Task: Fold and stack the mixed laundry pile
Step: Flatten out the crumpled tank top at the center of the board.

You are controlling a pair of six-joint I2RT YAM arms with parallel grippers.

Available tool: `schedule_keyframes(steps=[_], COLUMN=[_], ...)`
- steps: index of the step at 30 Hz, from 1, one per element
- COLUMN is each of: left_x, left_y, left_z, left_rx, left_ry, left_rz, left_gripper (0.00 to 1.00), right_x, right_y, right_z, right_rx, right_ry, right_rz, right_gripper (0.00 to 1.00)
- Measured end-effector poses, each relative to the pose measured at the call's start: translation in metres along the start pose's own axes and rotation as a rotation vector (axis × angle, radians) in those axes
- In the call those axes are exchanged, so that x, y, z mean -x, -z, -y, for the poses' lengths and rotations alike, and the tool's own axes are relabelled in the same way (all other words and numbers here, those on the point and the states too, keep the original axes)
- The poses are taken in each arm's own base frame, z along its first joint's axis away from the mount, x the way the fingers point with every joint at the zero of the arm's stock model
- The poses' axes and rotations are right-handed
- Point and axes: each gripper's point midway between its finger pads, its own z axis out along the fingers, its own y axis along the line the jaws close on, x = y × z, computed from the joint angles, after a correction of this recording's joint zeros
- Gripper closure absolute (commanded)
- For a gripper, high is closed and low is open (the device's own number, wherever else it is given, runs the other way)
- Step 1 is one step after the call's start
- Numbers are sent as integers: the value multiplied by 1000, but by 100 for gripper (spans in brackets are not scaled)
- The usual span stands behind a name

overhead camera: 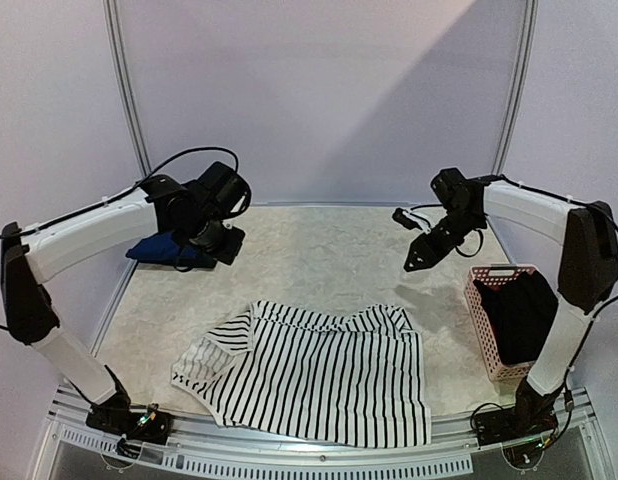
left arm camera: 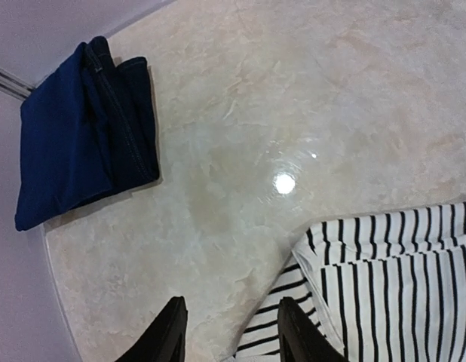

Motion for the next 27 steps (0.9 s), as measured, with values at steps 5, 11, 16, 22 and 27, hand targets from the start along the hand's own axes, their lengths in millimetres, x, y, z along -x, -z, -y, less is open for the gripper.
schedule_keyframes(steps=[5,11,16,22,27], left_x=[-33,-66,-73,-74,-77], left_y=[15,12,14,15,16], left_z=[12,19,21,29,34], left_rx=[-112,-160,-178,-198,-206], left_ry=[17,31,50,50,35], left_rz=[5,-47,-52,-49,-50], left_gripper=[58,58,58,58,58], right_x=[-24,-57,-67,-78,-86], right_y=[5,-29,-47,-65,-74], right_z=[-28,-41,-48,-38,-36], right_rx=[15,45,19,-14,-3], right_ry=[155,245,298,284,266], right_rz=[-25,-153,-226,-297,-330], right_gripper=[59,57,57,59,67])
